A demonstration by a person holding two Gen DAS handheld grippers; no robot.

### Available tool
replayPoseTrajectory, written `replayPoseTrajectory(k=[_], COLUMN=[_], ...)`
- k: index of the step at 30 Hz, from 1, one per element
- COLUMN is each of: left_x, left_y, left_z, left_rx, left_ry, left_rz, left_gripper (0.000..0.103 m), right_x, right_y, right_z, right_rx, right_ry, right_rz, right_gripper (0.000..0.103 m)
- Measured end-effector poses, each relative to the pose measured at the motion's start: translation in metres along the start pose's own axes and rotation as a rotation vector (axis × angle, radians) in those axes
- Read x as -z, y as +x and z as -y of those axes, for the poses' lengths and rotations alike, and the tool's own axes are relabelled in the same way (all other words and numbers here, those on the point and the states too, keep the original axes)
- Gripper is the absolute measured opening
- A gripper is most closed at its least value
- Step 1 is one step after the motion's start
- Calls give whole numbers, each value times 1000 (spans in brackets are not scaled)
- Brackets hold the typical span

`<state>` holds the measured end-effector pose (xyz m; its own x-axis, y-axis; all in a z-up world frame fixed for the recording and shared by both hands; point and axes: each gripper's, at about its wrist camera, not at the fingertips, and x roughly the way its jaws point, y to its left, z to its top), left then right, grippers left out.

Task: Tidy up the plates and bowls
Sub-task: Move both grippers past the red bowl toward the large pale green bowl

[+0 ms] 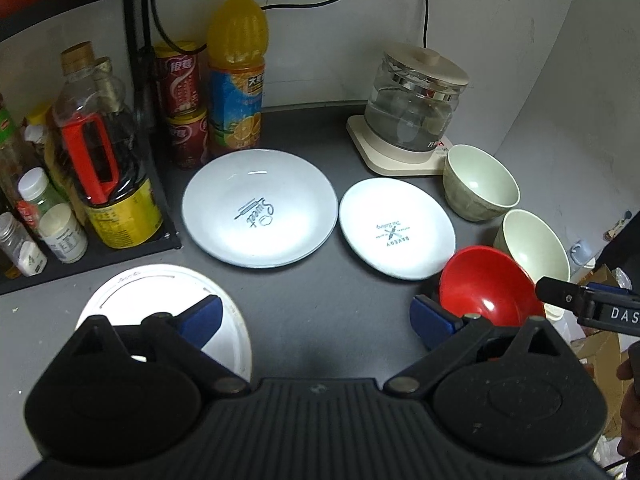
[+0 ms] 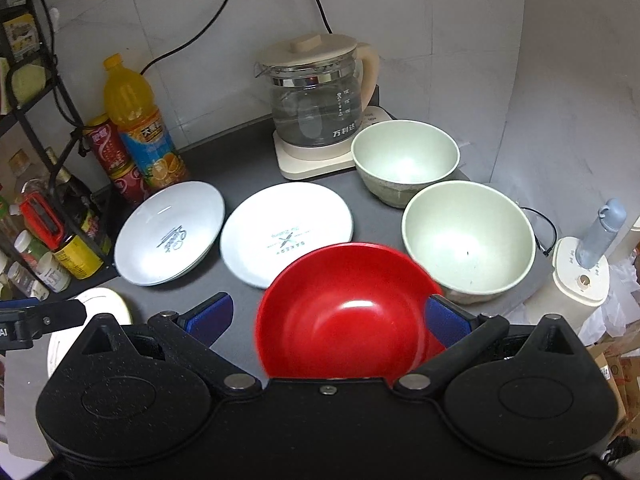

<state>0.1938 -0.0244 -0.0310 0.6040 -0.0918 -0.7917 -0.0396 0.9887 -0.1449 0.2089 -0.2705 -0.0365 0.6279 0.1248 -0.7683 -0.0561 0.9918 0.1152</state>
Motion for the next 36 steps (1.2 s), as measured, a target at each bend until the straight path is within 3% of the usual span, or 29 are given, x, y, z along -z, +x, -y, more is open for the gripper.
replayPoseTrajectory(k=[15,36], left_x=[-33,-66], left_y=[41,140], left_z=[87,206], left_rx=[19,140], left_ry=[-29,76], left_rz=[3,-93], left_gripper=[99,79], right_x=[-37,-47], right_y=[34,92], right_z=[82,202], right_rx=[-26,66], right_ry=[-28,89], right_rz=[-13,-95], right_gripper=[103,99])
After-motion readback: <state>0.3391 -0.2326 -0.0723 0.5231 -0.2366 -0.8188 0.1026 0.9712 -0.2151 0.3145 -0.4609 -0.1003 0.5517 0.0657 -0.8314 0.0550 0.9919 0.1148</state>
